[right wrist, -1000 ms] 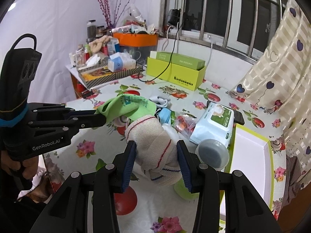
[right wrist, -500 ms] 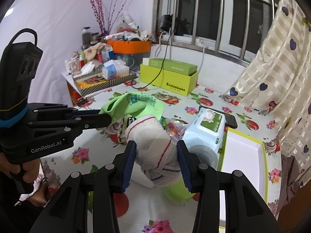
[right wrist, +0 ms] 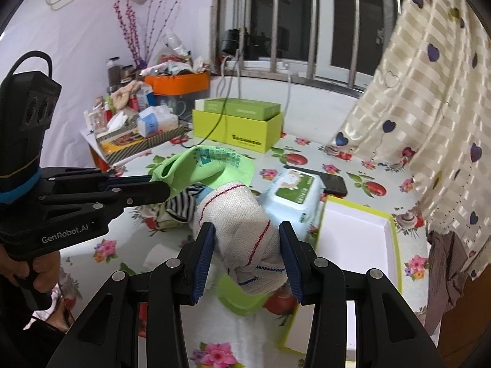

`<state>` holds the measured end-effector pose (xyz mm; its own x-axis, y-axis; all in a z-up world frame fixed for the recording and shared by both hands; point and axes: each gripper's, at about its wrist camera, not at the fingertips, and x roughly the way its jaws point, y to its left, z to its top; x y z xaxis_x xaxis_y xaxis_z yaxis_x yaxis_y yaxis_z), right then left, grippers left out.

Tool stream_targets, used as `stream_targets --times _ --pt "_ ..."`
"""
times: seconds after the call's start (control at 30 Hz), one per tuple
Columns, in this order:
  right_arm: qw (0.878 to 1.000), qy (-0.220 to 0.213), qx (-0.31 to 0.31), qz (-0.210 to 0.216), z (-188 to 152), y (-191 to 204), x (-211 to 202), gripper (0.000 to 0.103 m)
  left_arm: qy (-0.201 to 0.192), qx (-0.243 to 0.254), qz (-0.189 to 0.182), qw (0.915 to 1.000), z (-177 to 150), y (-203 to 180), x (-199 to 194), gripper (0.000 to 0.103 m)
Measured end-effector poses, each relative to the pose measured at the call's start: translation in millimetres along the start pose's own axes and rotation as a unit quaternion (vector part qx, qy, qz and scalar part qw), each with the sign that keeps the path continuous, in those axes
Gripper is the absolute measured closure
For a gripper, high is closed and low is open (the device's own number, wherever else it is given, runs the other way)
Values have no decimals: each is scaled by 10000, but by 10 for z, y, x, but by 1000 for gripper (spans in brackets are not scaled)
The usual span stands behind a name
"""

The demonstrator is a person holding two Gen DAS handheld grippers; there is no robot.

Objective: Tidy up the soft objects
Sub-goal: 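Carry the towel and green cloth with both grippers over the white box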

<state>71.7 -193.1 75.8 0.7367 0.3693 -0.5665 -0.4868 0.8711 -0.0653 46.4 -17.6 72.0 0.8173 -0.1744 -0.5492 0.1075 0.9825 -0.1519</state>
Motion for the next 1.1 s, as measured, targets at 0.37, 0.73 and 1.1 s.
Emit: stream_targets --times 0.37,0.73,1.1 --pt "9987 -12 412 -291 -142 -472 -66 61 100 173 -203 9996 122 -270 253 93" --pt "9949 131 839 -538 -360 -901 -28 61 205 386 -503 9978 215 -582 504 93" --pt "9901 330 1174 -698 -596 -1268 78 61 488 686 -680 9941 224 -950 860 93"
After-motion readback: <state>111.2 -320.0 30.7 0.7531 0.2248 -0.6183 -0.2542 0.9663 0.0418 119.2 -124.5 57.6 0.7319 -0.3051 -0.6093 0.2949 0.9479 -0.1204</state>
